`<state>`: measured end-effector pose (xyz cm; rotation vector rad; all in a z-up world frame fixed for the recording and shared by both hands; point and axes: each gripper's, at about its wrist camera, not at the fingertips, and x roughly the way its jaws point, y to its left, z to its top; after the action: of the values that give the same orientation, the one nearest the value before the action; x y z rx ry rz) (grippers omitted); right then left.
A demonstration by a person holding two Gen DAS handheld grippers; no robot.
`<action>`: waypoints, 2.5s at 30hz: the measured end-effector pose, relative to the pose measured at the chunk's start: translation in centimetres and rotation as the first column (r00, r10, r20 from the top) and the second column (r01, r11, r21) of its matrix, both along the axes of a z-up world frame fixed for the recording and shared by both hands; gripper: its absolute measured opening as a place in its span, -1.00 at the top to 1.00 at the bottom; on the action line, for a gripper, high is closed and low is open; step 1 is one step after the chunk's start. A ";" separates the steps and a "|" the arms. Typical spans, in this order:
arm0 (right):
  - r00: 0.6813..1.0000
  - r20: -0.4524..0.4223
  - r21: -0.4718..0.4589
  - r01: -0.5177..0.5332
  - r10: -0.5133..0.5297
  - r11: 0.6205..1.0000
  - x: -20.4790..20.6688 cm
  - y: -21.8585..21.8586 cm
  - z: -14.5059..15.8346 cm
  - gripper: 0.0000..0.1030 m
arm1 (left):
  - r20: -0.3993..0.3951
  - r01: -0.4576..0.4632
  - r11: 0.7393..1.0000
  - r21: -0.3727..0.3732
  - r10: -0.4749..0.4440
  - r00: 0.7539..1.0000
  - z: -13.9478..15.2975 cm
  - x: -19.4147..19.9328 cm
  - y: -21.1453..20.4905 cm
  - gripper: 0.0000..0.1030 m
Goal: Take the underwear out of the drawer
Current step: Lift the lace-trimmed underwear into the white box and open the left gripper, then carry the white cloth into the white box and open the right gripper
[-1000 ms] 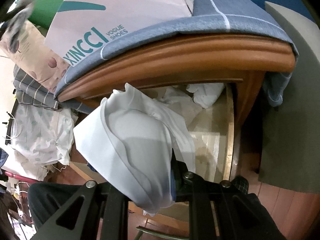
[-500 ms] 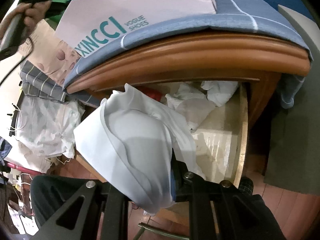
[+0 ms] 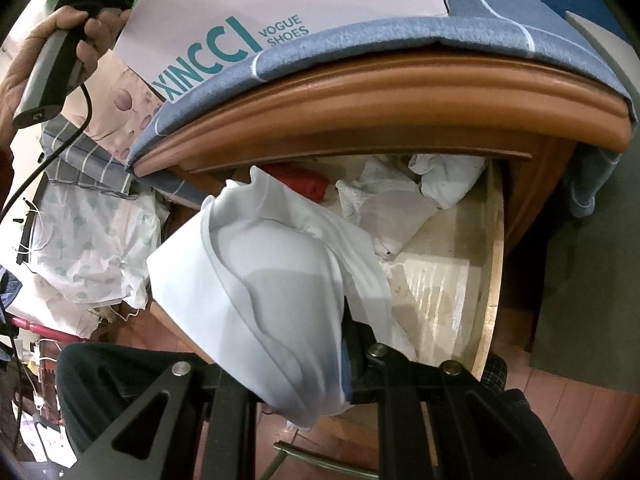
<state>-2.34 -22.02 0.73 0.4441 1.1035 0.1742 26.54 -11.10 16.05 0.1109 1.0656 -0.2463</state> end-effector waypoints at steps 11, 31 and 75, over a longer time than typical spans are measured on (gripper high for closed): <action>1.000 0.001 -0.018 0.011 -0.011 1.000 0.1 0.1 0.2 0.68 | 0.194 0.071 0.997 -0.010 -0.068 0.979 5.1 -6.2 -0.1 -0.38; 0.999 0.035 -0.157 0.043 -0.038 0.987 0.6 1.6 3.5 0.68 | 0.298 -0.263 0.964 0.029 0.243 0.923 -4.3 -17.6 16.6 -0.85; 0.994 0.078 -0.626 0.113 -0.083 0.772 26.2 1.9 19.8 0.68 | 0.137 -0.313 0.946 -0.080 0.321 0.937 -6.0 -17.1 20.6 -0.86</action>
<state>23.85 -20.15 20.53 -0.1126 1.0197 -0.2820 9.42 9.55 10.08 -0.0944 0.9109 0.0244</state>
